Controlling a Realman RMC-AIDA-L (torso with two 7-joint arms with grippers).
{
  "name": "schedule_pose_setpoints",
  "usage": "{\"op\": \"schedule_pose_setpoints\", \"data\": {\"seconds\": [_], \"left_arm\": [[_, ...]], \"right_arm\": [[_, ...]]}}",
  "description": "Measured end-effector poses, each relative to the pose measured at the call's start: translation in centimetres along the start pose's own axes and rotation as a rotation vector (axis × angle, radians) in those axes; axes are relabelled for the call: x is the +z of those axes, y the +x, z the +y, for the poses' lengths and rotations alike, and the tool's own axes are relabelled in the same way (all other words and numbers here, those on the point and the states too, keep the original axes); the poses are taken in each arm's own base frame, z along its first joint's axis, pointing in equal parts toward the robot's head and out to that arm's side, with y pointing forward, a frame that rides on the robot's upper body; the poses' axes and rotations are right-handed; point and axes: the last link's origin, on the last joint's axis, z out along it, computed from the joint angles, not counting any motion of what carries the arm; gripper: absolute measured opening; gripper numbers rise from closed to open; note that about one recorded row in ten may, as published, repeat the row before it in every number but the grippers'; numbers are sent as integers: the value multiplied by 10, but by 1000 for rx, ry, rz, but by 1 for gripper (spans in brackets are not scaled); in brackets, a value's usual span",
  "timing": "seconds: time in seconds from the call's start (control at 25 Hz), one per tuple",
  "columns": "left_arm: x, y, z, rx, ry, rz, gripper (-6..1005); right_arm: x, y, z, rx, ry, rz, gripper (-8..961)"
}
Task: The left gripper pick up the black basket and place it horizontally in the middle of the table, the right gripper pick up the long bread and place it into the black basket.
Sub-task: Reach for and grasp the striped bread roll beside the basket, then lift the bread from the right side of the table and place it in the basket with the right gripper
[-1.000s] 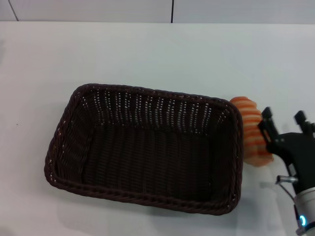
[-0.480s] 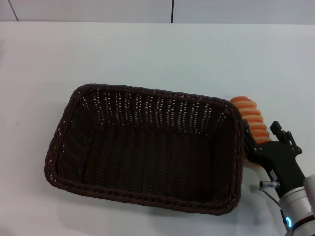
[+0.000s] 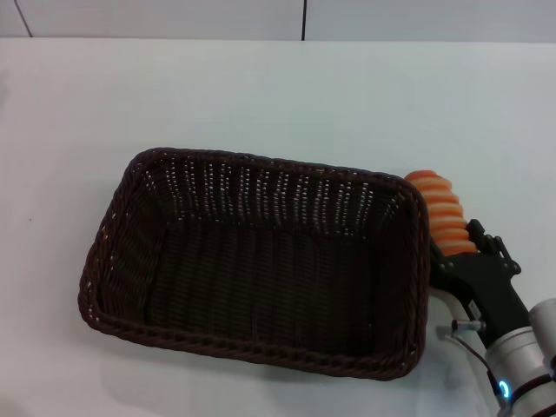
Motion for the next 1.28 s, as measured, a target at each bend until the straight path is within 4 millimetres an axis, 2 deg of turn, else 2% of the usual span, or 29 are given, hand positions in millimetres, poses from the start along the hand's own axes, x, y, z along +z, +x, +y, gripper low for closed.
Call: {"op": "schedule_pose_setpoints", "data": {"seconds": [0.44,0.72,0.96,1.28], "left_arm": [[-3,5,1,-11,-11,33,560],[-6,9,1,-12,-18,53,560],[-6,9,1,-12,-19,55,560],[-6,10,2,-12,-22,56,560]], "right_arm": [[1,-1,-1,13,5,-3,751],[0,-1,-2,14,9,-7,542],[-3,-7,-5,19,28,-54,464],[-27,-37,-19,16,106,-302,402]]}}
